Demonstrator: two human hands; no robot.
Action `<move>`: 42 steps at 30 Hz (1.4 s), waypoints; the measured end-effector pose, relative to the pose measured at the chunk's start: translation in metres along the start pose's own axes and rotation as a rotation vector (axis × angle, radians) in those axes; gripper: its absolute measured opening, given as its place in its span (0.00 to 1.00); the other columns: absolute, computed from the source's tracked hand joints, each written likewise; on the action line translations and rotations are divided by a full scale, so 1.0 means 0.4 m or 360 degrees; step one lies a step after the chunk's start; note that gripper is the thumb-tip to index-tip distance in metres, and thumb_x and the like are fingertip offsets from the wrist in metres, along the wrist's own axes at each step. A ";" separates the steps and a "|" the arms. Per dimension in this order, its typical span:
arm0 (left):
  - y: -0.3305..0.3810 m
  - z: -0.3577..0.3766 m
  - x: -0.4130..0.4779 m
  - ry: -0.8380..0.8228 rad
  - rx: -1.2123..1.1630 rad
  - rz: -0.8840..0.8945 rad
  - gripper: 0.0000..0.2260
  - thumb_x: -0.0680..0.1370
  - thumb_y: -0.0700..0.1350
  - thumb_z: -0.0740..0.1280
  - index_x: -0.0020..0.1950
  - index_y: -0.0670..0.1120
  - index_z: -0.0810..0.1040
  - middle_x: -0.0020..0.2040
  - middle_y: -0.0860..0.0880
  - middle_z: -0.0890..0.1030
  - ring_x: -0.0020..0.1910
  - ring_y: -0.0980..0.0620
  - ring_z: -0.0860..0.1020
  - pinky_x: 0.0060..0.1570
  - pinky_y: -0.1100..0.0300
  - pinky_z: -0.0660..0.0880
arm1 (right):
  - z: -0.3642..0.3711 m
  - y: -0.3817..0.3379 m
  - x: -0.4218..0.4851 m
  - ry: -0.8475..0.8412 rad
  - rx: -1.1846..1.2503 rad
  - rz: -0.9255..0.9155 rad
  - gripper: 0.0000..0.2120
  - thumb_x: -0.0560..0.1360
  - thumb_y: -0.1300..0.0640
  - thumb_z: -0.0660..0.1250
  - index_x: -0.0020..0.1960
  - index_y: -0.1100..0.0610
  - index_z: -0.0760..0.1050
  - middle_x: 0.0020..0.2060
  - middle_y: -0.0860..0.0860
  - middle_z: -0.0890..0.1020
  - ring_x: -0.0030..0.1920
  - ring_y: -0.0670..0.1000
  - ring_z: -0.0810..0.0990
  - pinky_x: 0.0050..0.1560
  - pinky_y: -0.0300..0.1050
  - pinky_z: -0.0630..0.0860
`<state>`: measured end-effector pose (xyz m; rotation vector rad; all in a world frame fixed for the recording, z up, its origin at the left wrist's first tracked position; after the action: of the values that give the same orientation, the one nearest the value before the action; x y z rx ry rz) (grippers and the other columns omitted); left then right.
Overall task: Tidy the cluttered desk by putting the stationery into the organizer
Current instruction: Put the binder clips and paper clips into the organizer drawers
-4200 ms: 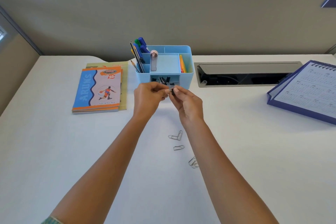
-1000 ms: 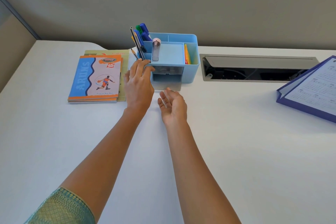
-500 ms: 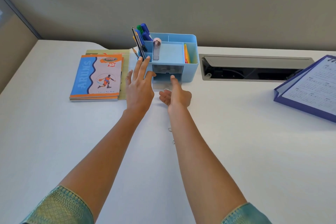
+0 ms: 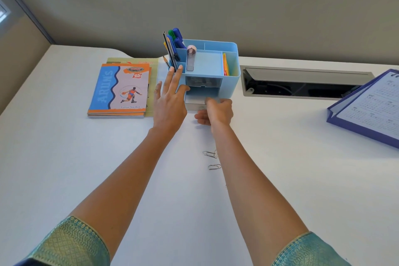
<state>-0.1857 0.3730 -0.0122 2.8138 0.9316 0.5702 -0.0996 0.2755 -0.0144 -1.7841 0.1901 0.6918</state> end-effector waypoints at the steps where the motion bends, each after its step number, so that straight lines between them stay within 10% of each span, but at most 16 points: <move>1: 0.000 -0.002 -0.002 0.0012 -0.0008 0.0004 0.14 0.77 0.39 0.67 0.62 0.47 0.76 0.80 0.47 0.52 0.79 0.45 0.48 0.75 0.45 0.54 | -0.008 0.000 -0.003 -0.0021 0.0024 -0.0007 0.19 0.74 0.53 0.67 0.61 0.53 0.62 0.39 0.58 0.84 0.28 0.54 0.84 0.33 0.48 0.83; 7: 0.021 -0.022 -0.087 0.0321 -0.0332 0.0112 0.12 0.78 0.37 0.64 0.59 0.46 0.78 0.74 0.44 0.66 0.75 0.43 0.61 0.71 0.47 0.62 | -0.113 0.010 -0.037 -0.0059 -0.0361 -0.0403 0.16 0.73 0.51 0.69 0.57 0.54 0.70 0.39 0.57 0.83 0.29 0.52 0.80 0.29 0.42 0.78; 14: 0.086 0.001 -0.242 -0.0041 -0.0591 0.0225 0.07 0.78 0.42 0.66 0.55 0.48 0.81 0.52 0.52 0.81 0.50 0.48 0.78 0.49 0.57 0.71 | -0.230 0.106 -0.094 -0.0813 -0.1709 -0.1022 0.19 0.74 0.64 0.64 0.59 0.46 0.79 0.51 0.50 0.70 0.54 0.48 0.67 0.54 0.37 0.65; 24: 0.126 0.007 -0.267 -0.0252 -0.0570 0.0199 0.06 0.78 0.44 0.67 0.52 0.48 0.83 0.48 0.52 0.82 0.50 0.48 0.77 0.50 0.59 0.68 | -0.235 0.098 -0.073 -0.0812 -0.1913 -0.1335 0.03 0.74 0.60 0.67 0.44 0.54 0.78 0.47 0.48 0.70 0.54 0.48 0.68 0.51 0.45 0.73; 42: 0.149 0.023 -0.231 -0.0371 -0.0423 -0.0018 0.09 0.78 0.49 0.66 0.58 0.52 0.79 0.51 0.54 0.81 0.54 0.50 0.74 0.56 0.59 0.62 | -0.199 0.108 -0.076 -0.0669 -0.2055 -0.1167 0.12 0.73 0.67 0.59 0.55 0.58 0.71 0.48 0.54 0.75 0.53 0.54 0.69 0.49 0.48 0.73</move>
<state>-0.2175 0.2700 -0.0359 2.5658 0.7641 0.3267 -0.1158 0.1816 -0.0199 -2.5436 -1.4207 0.6387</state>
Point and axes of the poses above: each hand's wrist, its own x-axis towards the middle knuckle, its own z-axis out of the palm, y = z × x, the point moved 2 cm from there along x, towards the middle knuckle
